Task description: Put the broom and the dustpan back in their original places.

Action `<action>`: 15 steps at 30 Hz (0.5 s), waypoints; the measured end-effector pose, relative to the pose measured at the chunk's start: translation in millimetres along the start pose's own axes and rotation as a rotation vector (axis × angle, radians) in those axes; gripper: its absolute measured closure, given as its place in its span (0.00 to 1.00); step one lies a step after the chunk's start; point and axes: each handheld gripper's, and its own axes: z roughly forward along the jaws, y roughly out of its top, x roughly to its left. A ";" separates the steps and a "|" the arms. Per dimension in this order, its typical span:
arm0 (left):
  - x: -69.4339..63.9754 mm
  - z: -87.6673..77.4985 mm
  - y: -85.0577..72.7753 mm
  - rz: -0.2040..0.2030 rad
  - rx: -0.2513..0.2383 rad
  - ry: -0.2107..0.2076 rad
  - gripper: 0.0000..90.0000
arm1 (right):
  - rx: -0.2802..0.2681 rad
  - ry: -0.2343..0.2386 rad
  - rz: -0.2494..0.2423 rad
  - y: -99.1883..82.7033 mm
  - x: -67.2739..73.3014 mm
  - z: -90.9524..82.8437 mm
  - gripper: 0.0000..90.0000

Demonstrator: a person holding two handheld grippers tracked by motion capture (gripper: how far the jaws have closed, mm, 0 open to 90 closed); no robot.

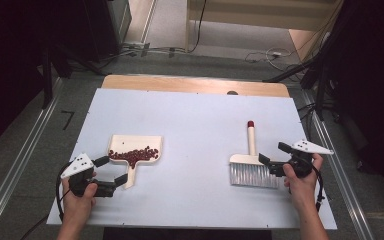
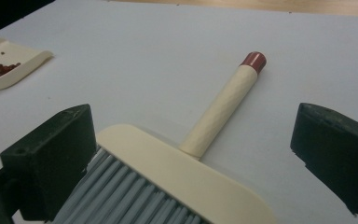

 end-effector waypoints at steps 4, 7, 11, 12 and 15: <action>0.6 -2.1 -0.9 0.005 -0.017 0.001 0.00 | -0.024 0.005 -0.005 -8.6 3.4 -8.5 0.00; 2.4 -3.7 -2.0 0.004 -0.030 0.005 0.00 | -0.040 0.004 -0.015 -14.7 5.9 -14.4 0.00; 5.5 -4.7 -3.4 0.004 -0.036 0.011 0.00 | -0.051 0.005 -0.014 -22.4 7.0 -22.4 0.00; 6.3 -4.8 -3.6 0.005 -0.037 0.010 0.00 | -0.049 0.003 -0.016 -24.7 7.1 -24.6 0.00; 8.6 -4.5 -4.7 0.011 -0.042 0.017 0.00 | -0.047 0.012 -0.021 -31.4 5.3 -30.2 0.00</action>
